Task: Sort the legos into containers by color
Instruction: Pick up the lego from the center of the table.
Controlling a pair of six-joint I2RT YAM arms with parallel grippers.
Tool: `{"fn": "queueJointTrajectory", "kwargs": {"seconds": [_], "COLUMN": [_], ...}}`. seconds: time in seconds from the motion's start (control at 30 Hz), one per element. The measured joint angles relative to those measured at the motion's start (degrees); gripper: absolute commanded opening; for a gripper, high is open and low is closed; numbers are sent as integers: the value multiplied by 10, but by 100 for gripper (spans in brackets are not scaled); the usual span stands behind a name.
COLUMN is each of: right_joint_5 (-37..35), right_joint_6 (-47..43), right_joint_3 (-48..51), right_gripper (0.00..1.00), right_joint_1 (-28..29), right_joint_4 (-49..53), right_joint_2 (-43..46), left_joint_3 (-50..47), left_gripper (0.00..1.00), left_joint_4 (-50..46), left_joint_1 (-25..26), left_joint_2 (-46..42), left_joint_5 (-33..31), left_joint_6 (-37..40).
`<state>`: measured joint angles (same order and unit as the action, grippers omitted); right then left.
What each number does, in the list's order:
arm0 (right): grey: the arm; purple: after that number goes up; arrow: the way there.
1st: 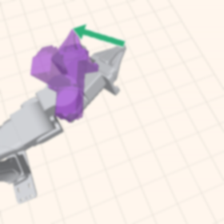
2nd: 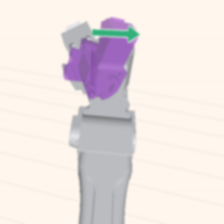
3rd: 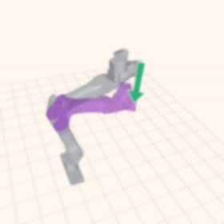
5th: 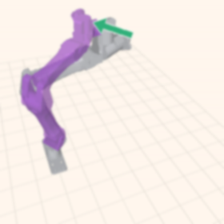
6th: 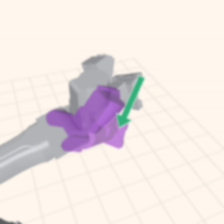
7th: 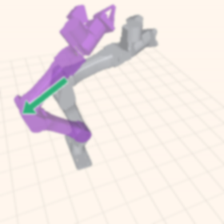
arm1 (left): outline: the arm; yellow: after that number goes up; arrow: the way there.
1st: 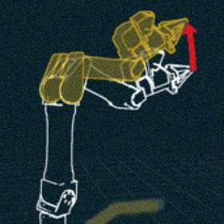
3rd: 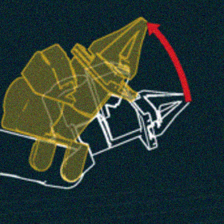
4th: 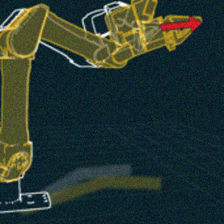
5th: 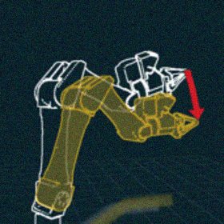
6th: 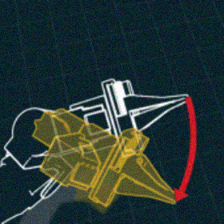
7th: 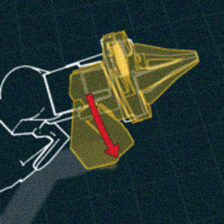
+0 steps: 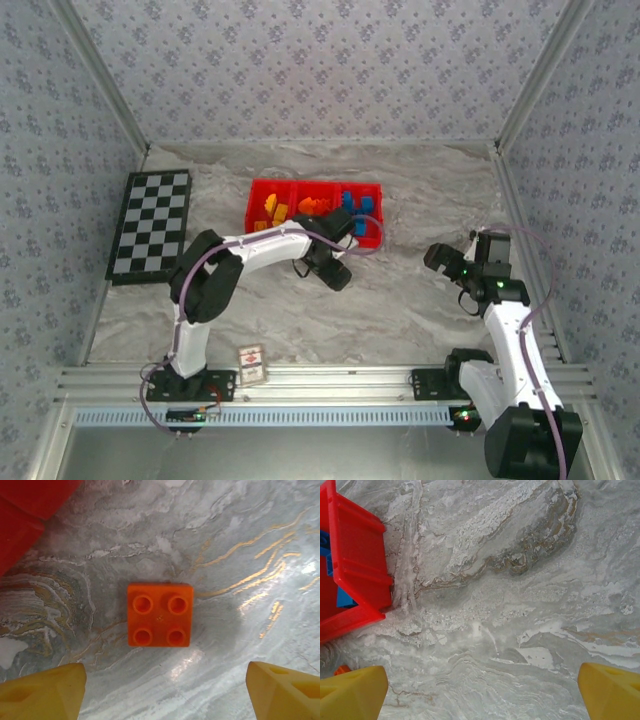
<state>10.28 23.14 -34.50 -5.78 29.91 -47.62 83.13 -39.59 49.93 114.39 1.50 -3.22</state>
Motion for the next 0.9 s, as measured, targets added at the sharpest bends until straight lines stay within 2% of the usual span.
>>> {"fn": "queueJointTrajectory", "kwargs": {"seconds": [0.13,0.3,0.43,0.5,0.63,0.87,0.9], "right_joint_5": [-4,-5,-6,-6,-6,-6,-6], "right_joint_6": [0,0,0,0,0,0,0], "right_joint_3": [-10,-14,-14,-14,-17,-24,-24], "right_gripper": [100,100,100,100,100,99,100], "right_joint_1": [0,0,0,0,0,-2,-2], "right_joint_4": [-2,-1,-1,-1,0,0,1], "right_joint_2": [1,7,7,7,7,7,7], "left_joint_3": [20,39,56,65,68,68,68], "left_gripper": [79,71,56,52,38,27,28], "left_joint_4": [0,0,-9,-13,-17,-19,-19], "left_joint_1": [-4,-4,-6,-8,-14,-17,-17], "left_joint_2": [22,38,56,65,67,65,64], "left_joint_5": [2,5,7,6,8,10,9], "left_joint_6": [8,15,16,16,10,-1,-3]}}
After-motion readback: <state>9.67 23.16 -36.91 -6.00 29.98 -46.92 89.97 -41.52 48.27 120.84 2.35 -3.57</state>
